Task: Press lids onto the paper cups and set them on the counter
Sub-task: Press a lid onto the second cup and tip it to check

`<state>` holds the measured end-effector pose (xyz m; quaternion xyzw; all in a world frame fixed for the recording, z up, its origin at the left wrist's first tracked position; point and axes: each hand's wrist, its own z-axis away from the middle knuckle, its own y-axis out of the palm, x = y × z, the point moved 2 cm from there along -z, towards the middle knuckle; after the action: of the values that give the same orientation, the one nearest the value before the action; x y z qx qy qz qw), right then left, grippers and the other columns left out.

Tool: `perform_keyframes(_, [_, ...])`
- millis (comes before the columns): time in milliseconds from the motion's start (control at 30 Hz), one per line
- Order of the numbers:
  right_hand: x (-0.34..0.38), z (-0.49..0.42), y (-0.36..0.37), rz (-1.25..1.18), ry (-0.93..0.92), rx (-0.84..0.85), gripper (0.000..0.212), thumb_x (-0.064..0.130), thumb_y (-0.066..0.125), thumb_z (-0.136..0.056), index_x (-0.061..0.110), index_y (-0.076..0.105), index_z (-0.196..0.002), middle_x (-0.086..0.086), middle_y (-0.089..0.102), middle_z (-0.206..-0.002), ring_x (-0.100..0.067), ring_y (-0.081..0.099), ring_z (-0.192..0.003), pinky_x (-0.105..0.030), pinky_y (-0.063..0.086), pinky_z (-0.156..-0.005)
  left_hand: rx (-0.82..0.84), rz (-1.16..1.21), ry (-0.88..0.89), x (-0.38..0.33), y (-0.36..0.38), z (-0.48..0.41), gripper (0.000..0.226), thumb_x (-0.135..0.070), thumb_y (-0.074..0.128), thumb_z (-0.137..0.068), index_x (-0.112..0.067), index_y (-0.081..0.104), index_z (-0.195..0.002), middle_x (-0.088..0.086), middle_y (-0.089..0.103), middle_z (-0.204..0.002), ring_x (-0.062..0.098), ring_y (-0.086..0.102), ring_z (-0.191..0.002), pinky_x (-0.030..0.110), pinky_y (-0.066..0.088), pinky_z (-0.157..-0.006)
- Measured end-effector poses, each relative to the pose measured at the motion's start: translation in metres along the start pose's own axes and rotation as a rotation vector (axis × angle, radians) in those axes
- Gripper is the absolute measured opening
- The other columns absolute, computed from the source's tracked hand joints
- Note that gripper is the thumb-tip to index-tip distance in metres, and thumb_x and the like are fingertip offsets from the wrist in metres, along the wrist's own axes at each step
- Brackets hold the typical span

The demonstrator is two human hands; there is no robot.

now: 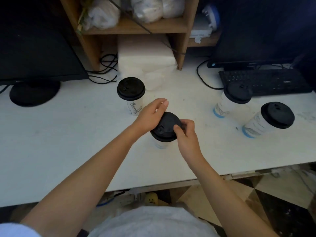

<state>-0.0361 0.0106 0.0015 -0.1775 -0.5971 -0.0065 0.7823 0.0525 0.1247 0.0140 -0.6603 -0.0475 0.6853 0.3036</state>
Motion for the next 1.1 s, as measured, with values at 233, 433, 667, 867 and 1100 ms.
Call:
perform_keyframes(233, [0.005, 0.006, -0.007, 0.081, 0.036, -0.038, 0.041, 0.033, 0.053, -0.093, 0.017, 0.041, -0.128, 0.001, 0.054, -0.114, -0.012, 0.053, -0.102, -0.016, 0.039, -0.073, -0.151, -0.258, 0.159, -0.019, -0.015, -0.007, 0.041, -0.032, 0.033, -0.101, -0.007, 0.061, -0.116, 0.008, 0.067, -0.108, 0.022, 0.059, -0.102, 0.038, 0.046, -0.091])
perform_keyframes(433, [0.023, -0.033, 0.008, 0.221, -0.131, 0.109, 0.038, 0.027, 0.029, -0.102, 0.008, 0.061, -0.112, 0.001, 0.062, -0.104, -0.012, 0.056, -0.097, -0.021, 0.040, -0.083, -0.251, -0.150, -0.025, 0.000, 0.013, 0.022, 0.037, -0.030, 0.026, -0.101, -0.010, 0.058, -0.101, -0.002, 0.056, -0.087, 0.019, 0.055, -0.087, 0.031, 0.039, -0.074])
perform_keyframes(667, [0.010, -0.042, 0.015, 0.127, -0.104, 0.076, 0.033, 0.024, 0.030, -0.102, 0.015, 0.062, -0.105, 0.003, 0.062, -0.097, -0.008, 0.056, -0.087, -0.013, 0.041, -0.072, -0.229, -0.114, -0.056, 0.004, 0.021, 0.019, 0.040, -0.029, 0.022, -0.102, -0.013, 0.058, -0.107, -0.005, 0.057, -0.092, 0.014, 0.054, -0.086, 0.029, 0.040, -0.075])
perform_keyframes(867, [0.009, -0.039, 0.010, 0.016, -0.009, 0.197, 0.040, 0.040, 0.027, -0.101, 0.021, 0.059, -0.117, 0.006, 0.060, -0.113, -0.009, 0.055, -0.106, -0.019, 0.042, -0.088, -0.043, -0.206, 0.011, 0.006, 0.009, 0.009, 0.040, -0.031, 0.023, -0.102, -0.011, 0.055, -0.116, 0.005, 0.061, -0.108, 0.023, 0.056, -0.101, 0.032, 0.041, -0.081])
perform_keyframes(1100, [-0.053, -0.019, -0.012, -0.162, 0.019, 0.678, 0.063, 0.026, 0.059, -0.090, 0.038, 0.028, -0.144, 0.023, 0.033, -0.148, 0.003, 0.028, -0.138, -0.036, 0.021, -0.117, 0.257, -0.668, 0.252, -0.004, -0.018, -0.003, 0.051, -0.049, 0.036, -0.095, -0.028, 0.035, -0.142, 0.005, 0.049, -0.134, 0.023, 0.033, -0.130, 0.041, 0.033, -0.105])
